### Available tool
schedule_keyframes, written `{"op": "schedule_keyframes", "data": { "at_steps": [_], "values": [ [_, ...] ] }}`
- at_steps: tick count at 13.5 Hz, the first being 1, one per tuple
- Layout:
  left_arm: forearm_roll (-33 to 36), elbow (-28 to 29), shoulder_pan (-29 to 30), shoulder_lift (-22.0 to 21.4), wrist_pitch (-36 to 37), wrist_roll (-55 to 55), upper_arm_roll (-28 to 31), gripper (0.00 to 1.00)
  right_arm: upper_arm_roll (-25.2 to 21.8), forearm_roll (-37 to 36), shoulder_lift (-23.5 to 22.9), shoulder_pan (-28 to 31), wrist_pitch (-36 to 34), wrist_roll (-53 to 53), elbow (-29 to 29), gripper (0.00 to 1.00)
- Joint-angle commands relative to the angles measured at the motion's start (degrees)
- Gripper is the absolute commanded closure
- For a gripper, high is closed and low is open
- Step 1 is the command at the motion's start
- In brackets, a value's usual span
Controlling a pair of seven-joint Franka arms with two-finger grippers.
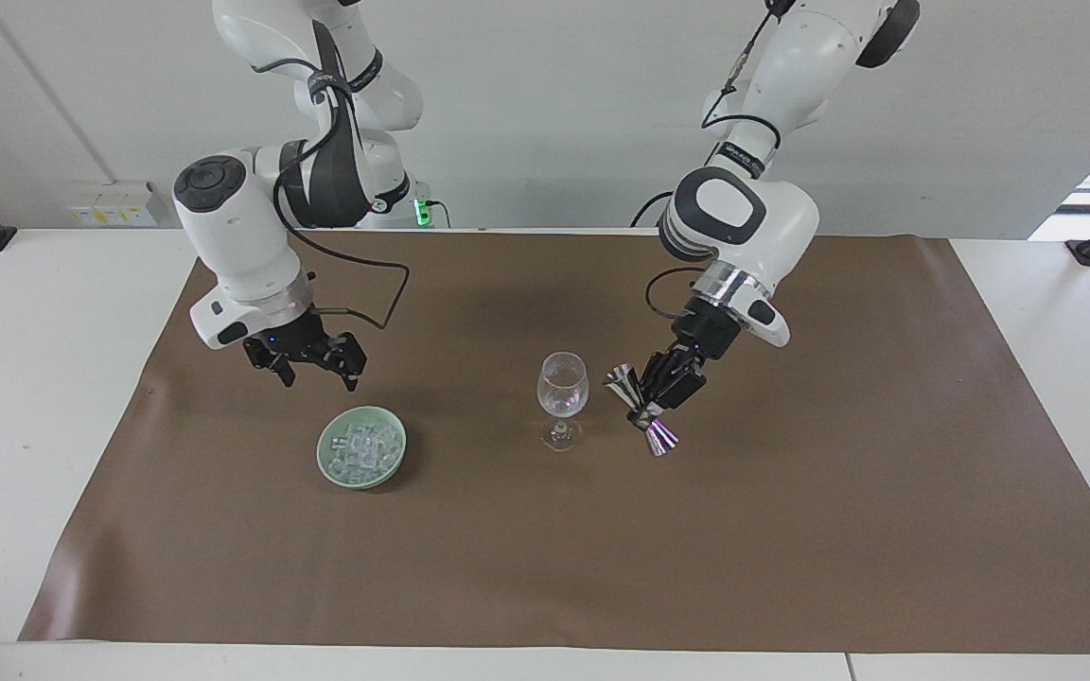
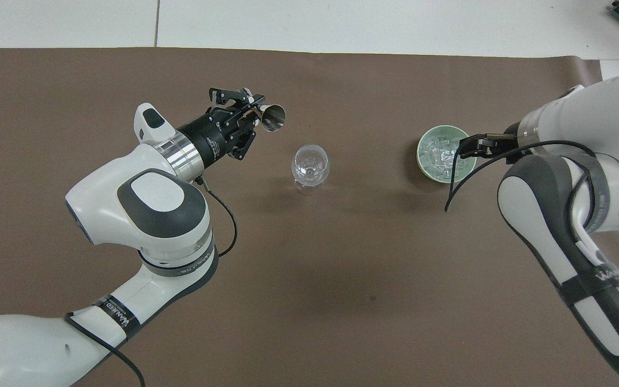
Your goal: Pour wine and add ice with both arms
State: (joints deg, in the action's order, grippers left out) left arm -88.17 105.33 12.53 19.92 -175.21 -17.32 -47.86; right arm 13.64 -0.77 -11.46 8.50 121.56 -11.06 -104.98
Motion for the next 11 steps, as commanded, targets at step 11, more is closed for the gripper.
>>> {"op": "schedule_keyframes", "data": {
  "at_steps": [11],
  "values": [
    [0.7, 3.6, 1.9, -7.2, 23.5, -9.9, 10.0, 1.0, 0.0, -7.7, -6.3, -2.5, 7.7, -3.5, -2.5, 0.0]
  ]
}}
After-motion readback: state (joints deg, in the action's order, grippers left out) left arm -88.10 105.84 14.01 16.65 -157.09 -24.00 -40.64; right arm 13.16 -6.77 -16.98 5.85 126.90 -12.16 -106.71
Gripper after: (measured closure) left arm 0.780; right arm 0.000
